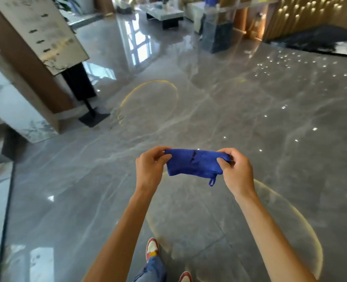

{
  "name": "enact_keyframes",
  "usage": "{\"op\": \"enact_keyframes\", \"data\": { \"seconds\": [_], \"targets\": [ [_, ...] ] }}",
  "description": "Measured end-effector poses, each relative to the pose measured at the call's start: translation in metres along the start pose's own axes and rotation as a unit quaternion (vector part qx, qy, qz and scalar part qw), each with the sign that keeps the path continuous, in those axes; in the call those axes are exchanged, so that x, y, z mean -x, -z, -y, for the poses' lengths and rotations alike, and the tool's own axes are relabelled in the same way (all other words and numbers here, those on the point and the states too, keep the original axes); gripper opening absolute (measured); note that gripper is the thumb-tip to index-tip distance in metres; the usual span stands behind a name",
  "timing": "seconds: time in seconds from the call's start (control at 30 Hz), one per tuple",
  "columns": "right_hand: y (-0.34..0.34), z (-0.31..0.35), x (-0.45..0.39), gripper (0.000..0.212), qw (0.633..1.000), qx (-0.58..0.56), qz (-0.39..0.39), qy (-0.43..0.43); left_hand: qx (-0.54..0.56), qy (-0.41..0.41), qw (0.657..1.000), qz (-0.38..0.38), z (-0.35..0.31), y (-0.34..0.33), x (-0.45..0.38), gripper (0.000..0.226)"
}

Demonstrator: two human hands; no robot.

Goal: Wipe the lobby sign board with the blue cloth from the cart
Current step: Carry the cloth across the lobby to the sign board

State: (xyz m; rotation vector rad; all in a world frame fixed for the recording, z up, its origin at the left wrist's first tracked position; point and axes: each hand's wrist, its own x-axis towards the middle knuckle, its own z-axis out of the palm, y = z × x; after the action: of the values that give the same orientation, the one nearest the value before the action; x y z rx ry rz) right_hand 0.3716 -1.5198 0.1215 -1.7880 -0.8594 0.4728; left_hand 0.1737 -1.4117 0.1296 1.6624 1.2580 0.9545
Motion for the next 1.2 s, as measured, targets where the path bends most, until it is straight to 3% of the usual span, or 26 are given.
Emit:
{"op": "enact_keyframes", "data": {
  "seconds": [0.47,0.8,1.2],
  "targets": [
    [-0.154,0.073,-0.051,0.029,0.988,-0.002,0.131,0.077,0.016,0.035,0.989,-0.140,0.064,0.121,-0.067,0.019],
    [-0.272,0.116,-0.091,0.033,0.978,0.007,0.179,0.102,0.010,0.037,0.983,-0.180,0.104,0.201,-0.138,0.021],
    [-0.363,0.141,-0.147,0.025,0.968,0.010,0.226,0.105,0.045,0.045,0.972,-0.225,0.140,0.243,-0.207,0.024]
  ]
}}
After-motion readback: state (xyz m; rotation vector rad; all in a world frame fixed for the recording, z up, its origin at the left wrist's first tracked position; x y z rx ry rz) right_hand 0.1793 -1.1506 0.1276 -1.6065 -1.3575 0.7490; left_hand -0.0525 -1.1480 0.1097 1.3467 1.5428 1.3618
